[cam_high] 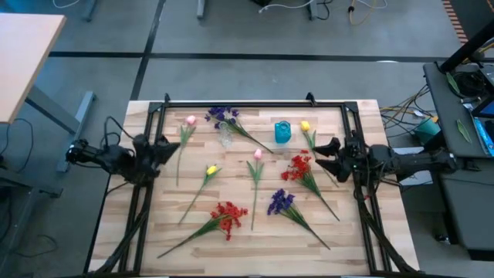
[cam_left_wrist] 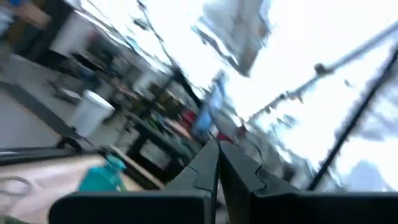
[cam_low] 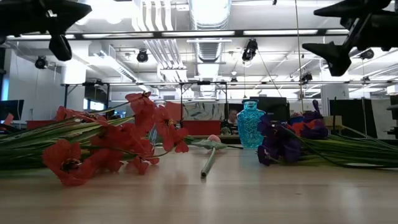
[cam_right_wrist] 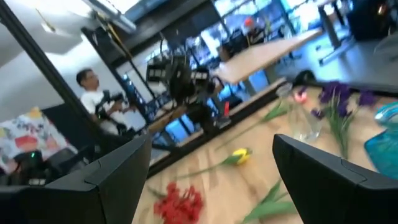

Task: Sort flowers into vase by color
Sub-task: Put the bottom violet flowers into the transparent vase

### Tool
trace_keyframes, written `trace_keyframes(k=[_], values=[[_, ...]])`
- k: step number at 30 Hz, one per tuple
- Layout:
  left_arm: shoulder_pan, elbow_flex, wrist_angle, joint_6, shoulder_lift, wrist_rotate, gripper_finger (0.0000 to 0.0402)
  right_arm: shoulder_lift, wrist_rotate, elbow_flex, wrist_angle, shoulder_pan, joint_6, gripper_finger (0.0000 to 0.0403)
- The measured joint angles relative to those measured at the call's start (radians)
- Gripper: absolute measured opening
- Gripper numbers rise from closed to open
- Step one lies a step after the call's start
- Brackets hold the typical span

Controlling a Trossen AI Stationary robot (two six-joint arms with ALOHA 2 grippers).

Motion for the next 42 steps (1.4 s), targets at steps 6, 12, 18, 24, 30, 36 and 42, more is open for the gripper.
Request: trace_keyframes(k=[6, 12, 18, 24, 30, 36, 42], values=[[0.0, 0.0, 0.01, 0.061, 0.0, -0.047, 0.0, 0.239, 0.034, 0.164, -0.253, 0.053, 0.096, 0.0327], [0.0, 0.0, 0.002, 0.104, 0.0, -0.048, 0.0, 0.472, 0.106, 0.368, -0.797, 0.061, 0.338, 0.0327], [0.0, 0.0, -0.006, 0.104, 0.0, -0.048, 0.0, 0.682, -0.027, 0.512, -1.045, 0.061, 0.436, 0.0327], [0.0, 0.0, -0.054, -0.019, 0.0, 0.028, 0.0, 0.863, -0.315, 0.663, -1.173, 0.061, 0.468, 0.0327], [0.0, 0.0, -0.114, -0.052, 0.051, 0.213, 0.0, 0.987, -0.472, 0.791, -1.232, 0.09, 0.447, 0.0327], [-0.002, 0.007, -0.111, -0.107, 0.208, 0.217, 0.0, 1.086, -0.425, 0.868, -1.22, 0.09, 0.334, 0.0327], [-0.001, 0.102, -0.135, -0.015, 0.295, 0.213, 0.0, 1.188, -0.36, 0.959, -1.219, 0.09, 0.253, 0.0327]])
